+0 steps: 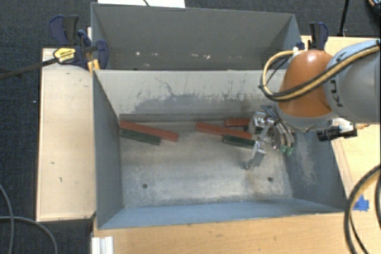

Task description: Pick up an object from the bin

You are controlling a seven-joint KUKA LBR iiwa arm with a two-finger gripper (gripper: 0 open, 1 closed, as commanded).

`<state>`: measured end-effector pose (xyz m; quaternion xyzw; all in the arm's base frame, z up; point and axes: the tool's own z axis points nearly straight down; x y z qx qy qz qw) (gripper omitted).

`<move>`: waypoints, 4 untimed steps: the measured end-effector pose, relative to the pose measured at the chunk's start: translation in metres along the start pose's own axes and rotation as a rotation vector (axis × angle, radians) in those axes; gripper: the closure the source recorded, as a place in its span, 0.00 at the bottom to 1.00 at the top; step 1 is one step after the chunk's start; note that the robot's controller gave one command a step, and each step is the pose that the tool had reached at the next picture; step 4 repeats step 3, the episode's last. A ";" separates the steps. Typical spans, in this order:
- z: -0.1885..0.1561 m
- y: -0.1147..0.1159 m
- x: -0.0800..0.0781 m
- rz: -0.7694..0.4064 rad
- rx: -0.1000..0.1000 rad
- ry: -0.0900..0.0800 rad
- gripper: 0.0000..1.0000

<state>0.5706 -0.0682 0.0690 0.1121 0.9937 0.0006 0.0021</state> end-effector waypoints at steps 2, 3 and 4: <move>-0.004 0.067 -0.001 -0.037 -0.001 -0.005 1.00; -0.081 0.069 0.003 -0.022 -0.001 -0.005 1.00; -0.081 0.069 0.003 -0.022 -0.001 -0.005 1.00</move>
Offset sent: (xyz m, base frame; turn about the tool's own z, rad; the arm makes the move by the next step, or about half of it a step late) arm 0.0136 0.0648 0.0010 -0.0358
